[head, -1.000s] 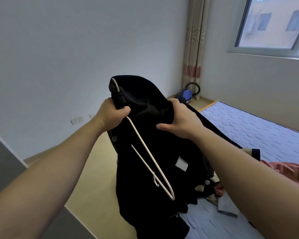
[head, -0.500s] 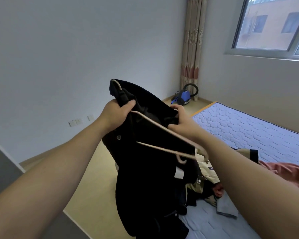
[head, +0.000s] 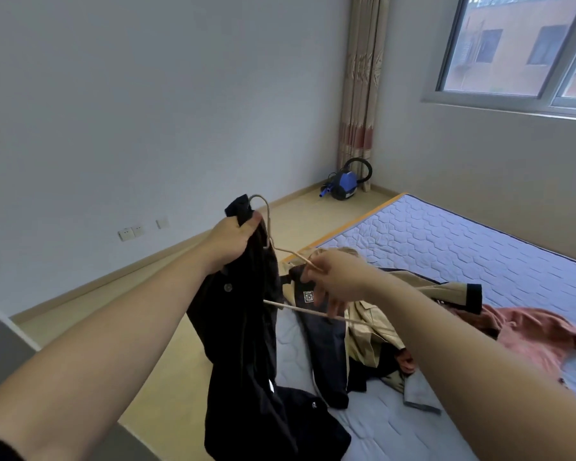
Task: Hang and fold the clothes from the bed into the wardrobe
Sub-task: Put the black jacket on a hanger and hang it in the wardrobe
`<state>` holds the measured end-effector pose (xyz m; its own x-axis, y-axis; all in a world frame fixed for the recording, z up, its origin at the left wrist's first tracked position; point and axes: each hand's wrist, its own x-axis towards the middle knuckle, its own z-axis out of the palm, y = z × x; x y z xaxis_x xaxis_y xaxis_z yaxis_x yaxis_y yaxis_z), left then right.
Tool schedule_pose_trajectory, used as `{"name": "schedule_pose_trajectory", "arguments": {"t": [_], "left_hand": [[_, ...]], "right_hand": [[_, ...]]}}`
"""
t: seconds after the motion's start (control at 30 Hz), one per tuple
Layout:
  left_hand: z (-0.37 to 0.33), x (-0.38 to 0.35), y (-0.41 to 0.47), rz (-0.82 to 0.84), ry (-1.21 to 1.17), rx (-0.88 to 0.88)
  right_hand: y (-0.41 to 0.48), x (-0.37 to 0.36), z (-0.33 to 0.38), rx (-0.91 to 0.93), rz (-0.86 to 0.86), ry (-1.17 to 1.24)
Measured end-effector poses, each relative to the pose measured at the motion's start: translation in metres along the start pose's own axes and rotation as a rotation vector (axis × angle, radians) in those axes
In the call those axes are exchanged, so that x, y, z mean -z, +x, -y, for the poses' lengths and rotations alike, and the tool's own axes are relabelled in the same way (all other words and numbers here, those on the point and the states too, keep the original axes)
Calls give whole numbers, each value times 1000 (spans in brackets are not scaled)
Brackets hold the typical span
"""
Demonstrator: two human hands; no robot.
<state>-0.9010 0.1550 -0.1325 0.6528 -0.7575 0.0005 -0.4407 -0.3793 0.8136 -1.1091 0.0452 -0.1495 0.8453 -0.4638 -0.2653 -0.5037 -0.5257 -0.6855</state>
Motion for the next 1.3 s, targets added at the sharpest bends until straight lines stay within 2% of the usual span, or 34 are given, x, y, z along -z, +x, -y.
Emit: {"name": "schedule_pose_trajectory", "arguments": {"t": [0.07,0.17,0.23,0.3,0.33,0.4,0.53,0.67,0.73,0.8,0.83,0.9,0.97,1.03,1.2,1.3], "left_hand": [[8,1,4,-61,4,64],[20,-3,8,-56,-27,131],[24,-4,9,32,-106,154],[28,1,10,138,-130,164],[31,5,13,154,-118,165],[42,12,19,58,-128,210],[60,25,24,-179,-213,308],[65,33,29,-209,-147,220],[61,36,30,-212,-120,163],[54,39,32,-189,-45,102],[51,39,34,-174,23,61],[46,41,37,-160,150,-6],[44,43,39,-172,236,-48],[48,47,39,-174,339,-70],[72,74,35,4,727,-50],[77,78,28,97,808,-36]], "right_hand": [[6,-4,-8,-40,-205,-351],[4,-8,-16,-63,-425,-534],[5,-9,-23,-122,-476,-493],[4,-6,-30,-217,-488,-316],[3,-3,-36,-242,-508,-247],[-1,2,-49,-247,-554,-223],[-12,7,-63,-151,-612,-379],[-12,3,-75,-53,-649,-613],[-10,-1,-77,140,-776,-679],[-7,-4,-73,326,-911,-771],[-4,-4,-69,352,-921,-845],[0,-3,-58,255,-940,-954],[4,0,-47,130,-1051,-939],[8,3,-40,81,-1121,-890],[15,2,-36,36,-1033,-930],[18,-4,-38,87,-1004,-937]]}}
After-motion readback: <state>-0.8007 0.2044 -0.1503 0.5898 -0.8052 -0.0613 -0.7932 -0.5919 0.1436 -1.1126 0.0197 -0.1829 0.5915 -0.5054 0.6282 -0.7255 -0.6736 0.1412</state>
